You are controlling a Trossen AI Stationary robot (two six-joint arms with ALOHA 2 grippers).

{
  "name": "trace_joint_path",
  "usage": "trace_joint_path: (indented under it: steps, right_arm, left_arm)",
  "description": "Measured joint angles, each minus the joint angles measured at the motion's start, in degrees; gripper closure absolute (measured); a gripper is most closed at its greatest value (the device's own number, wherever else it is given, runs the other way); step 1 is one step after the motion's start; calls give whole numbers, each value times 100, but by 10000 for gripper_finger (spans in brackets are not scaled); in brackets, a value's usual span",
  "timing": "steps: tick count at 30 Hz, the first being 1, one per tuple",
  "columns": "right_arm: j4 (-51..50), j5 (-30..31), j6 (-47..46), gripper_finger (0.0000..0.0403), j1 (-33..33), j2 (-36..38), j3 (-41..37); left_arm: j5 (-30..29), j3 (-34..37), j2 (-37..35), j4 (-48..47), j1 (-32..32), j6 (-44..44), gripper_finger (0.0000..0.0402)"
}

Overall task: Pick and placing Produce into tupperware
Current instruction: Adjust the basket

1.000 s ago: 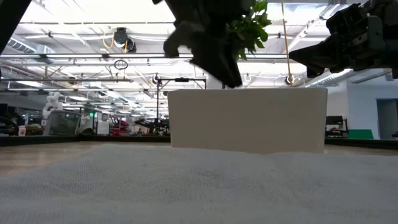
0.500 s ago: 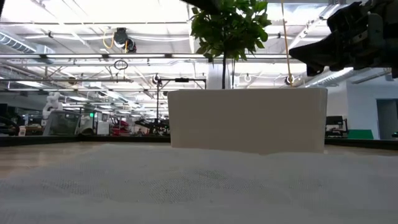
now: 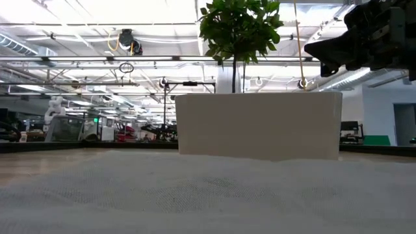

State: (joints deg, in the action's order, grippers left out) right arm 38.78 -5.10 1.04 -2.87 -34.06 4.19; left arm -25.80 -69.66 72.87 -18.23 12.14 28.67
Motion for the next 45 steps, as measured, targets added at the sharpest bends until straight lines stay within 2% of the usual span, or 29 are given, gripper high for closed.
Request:
trace_joint_path:
  steps: [4,8,13,19,25,31,36,41,45]
  right_arm:
    - [4,0,-76,403,0,33,0]
    - [7,2,-78,403,0,33,0]
    - [36,2,-74,403,0,33,0]
    - [33,4,-142,403,0,33,0]
    - [33,9,-135,403,0,33,0]
    - [32,10,-131,403,0,33,0]
    - [-6,18,-117,403,0,28,0]
    - [-6,41,-100,403,-2,28,0]
    - [-11,48,-101,403,-2,24,0]
  left_arm:
    - [-620,951,-765,695,144,-294,402]
    - [-728,1716,-1346,1059,266,-706,402]
    - [-744,2728,-1642,2133,464,-886,402]
    - [-1323,3790,-1974,3204,739,-938,402]
    - [-1338,4856,-2409,4423,915,-1160,402]
    - [-1336,5649,-2333,5373,973,-1423,402]
    - [-1150,5848,-2130,5507,970,-1849,402]
    - [-564,5846,-1457,5521,970,-2364,402]
    - [-503,5696,-678,5554,952,-2689,402]
